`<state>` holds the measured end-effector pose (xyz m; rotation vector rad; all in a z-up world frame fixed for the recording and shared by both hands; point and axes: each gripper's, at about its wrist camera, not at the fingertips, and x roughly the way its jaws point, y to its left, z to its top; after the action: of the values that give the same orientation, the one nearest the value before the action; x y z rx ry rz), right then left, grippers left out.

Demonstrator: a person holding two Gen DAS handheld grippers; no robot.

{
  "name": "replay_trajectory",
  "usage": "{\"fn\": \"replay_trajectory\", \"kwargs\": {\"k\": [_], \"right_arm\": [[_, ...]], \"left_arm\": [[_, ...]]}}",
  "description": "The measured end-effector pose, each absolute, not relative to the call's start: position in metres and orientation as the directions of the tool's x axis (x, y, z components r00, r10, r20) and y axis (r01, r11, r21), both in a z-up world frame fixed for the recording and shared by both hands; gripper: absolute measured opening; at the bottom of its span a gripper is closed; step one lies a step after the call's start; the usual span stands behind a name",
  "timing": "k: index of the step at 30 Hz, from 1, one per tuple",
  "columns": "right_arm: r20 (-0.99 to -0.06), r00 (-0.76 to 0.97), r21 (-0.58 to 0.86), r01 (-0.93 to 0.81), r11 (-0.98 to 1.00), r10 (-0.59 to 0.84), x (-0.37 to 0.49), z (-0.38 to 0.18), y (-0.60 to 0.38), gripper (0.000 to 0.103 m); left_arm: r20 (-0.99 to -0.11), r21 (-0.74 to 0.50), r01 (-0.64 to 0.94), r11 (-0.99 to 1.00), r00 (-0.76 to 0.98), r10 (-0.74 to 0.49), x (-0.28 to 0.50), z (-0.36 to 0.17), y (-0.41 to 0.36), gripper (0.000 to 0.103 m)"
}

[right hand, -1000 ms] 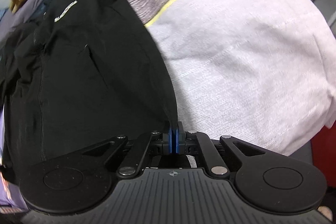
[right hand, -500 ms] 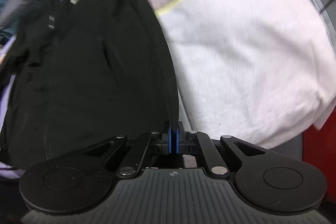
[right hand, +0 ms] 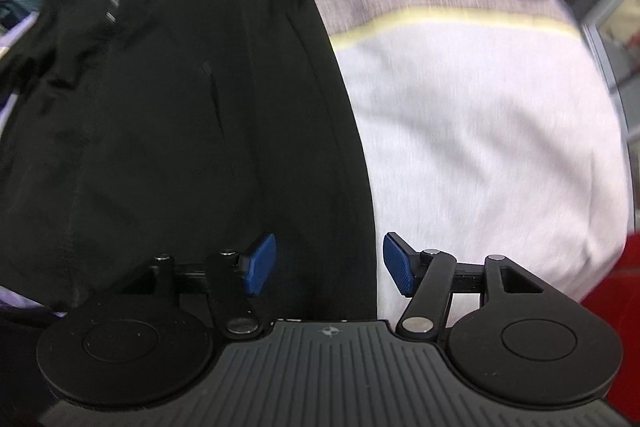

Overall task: Fold large clothes
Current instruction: 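Release the jacket with both grippers and lift them away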

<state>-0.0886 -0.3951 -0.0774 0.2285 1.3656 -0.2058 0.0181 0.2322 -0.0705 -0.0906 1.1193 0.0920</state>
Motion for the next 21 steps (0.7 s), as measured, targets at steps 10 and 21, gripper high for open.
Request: {"fn": "replay_trajectory", "kwargs": {"k": [10, 21], "right_arm": [[-0.897, 0.415, 0.181, 0.029, 0.983, 0.153, 0.027, 0.006, -0.396, 0.074], [-0.889, 0.382, 0.205, -0.156, 0.966, 0.251, 0.212, -0.035, -0.387, 0.073]], "left_arm": [[-0.819, -0.051, 0.147, 0.988, 0.56, -0.126, 0.158, -0.014, 0.175, 0.103], [-0.852, 0.045, 0.396, 0.917, 0.494, -0.172, 0.302, -0.063, 0.092, 0.103]]}}
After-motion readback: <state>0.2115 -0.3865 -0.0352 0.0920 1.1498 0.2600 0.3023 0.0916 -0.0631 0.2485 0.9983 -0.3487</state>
